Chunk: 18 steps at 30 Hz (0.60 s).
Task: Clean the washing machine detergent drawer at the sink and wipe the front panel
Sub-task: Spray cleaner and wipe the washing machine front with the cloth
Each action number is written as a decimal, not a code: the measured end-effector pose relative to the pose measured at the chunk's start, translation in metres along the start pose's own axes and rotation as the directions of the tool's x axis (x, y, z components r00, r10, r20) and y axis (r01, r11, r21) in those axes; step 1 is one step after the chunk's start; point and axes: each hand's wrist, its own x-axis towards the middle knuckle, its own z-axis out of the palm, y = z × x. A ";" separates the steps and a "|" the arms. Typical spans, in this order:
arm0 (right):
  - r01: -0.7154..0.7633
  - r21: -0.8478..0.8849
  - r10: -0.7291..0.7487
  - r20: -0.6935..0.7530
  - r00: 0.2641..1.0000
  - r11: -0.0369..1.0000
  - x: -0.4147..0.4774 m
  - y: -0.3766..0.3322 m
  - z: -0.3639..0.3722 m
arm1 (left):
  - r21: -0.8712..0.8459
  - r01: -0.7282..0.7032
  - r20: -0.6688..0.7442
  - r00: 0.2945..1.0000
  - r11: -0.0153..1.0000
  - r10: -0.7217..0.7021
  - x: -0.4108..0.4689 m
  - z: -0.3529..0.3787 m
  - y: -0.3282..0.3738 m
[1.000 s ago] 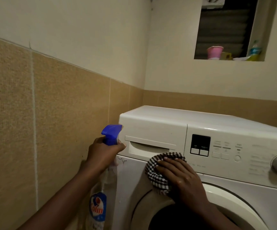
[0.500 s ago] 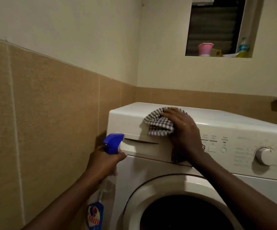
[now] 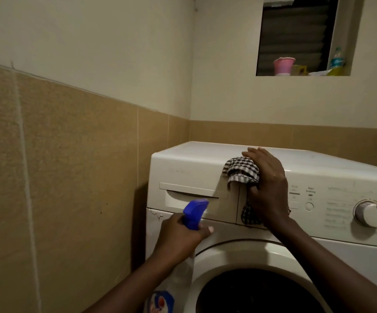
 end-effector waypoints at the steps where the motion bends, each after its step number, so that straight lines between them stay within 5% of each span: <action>1: 0.002 -0.015 -0.002 0.013 1.000 1.000 -0.004 -0.001 0.002 | -0.005 0.004 0.012 1.000 1.000 -0.004 -0.001 0.005 0.001; 9: 0.243 -0.190 -0.188 0.270 0.944 0.951 -0.070 -0.009 0.018 | -0.056 0.145 -0.108 0.983 0.988 -0.151 -0.001 -0.013 -0.008; 18: 0.257 -0.147 -0.189 0.366 0.911 0.955 -0.076 -0.050 0.058 | -0.169 0.065 -0.255 0.961 0.984 -0.107 0.011 -0.051 -0.020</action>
